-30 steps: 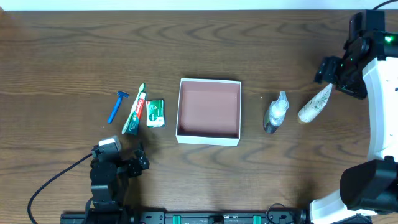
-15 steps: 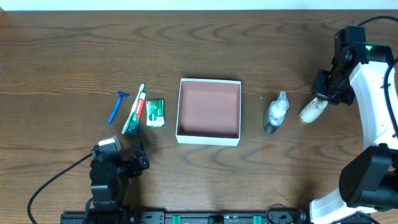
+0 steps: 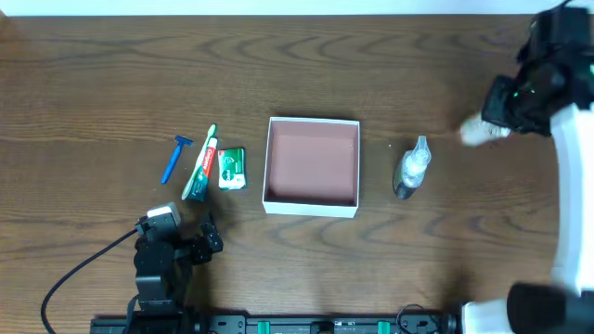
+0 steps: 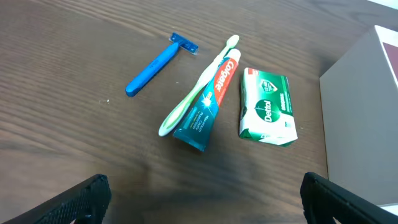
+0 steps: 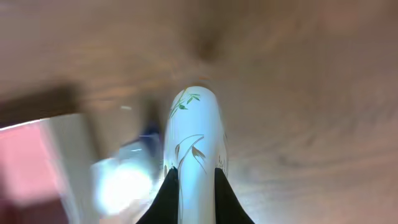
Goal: Pack container
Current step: 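Carry the white tube with the right gripper into the box, then move the right gripper to the dark soap bottle and grasp it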
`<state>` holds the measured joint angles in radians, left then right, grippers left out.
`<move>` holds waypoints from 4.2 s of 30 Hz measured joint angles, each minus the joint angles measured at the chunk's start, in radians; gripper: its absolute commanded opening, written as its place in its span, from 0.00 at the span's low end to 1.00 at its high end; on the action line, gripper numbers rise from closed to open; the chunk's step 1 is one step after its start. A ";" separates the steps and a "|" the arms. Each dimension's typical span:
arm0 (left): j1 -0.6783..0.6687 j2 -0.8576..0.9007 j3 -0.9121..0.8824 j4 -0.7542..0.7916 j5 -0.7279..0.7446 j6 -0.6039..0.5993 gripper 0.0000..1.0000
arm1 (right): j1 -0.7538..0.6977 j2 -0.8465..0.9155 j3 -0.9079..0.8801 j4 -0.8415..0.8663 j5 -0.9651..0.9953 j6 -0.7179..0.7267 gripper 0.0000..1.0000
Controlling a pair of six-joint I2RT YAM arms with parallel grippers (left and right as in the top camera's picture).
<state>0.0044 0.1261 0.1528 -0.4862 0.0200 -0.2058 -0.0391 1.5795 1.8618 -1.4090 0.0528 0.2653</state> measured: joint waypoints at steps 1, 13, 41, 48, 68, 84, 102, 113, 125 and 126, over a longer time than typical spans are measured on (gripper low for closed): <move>0.000 0.000 0.000 0.000 0.000 0.000 0.98 | 0.027 -0.031 0.026 0.003 -0.013 -0.014 0.01; 0.000 0.000 0.000 0.000 0.000 0.000 0.98 | 0.423 -0.180 0.108 0.176 -0.037 -0.033 0.01; 0.000 0.000 0.000 0.000 0.000 0.000 0.98 | 0.538 0.369 0.044 0.137 -0.014 0.153 0.04; 0.000 0.000 0.000 0.000 0.000 0.000 0.98 | 0.552 0.393 0.044 0.120 -0.008 0.158 0.19; 0.000 0.000 0.000 0.000 0.000 0.000 0.98 | 0.552 0.226 0.060 0.122 0.066 0.101 0.79; 0.000 0.000 0.000 0.000 0.000 0.000 0.98 | 0.359 -0.008 -0.061 -0.051 0.130 0.121 0.87; 0.000 0.000 0.000 0.000 0.000 0.000 0.98 | 0.349 0.030 -0.597 0.379 0.055 0.146 0.80; 0.000 0.000 0.000 0.000 0.000 0.000 0.98 | 0.315 0.030 -0.679 0.472 0.070 0.149 0.63; 0.000 0.000 0.000 0.000 0.000 0.000 0.98 | 0.314 0.021 -0.679 0.485 0.068 0.119 0.34; 0.000 0.000 0.000 0.000 0.000 0.000 0.98 | 0.314 0.016 -0.679 0.476 0.067 0.117 0.32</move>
<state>0.0044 0.1261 0.1528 -0.4866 0.0200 -0.2062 0.2752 1.5959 1.1824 -0.9333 0.1200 0.3820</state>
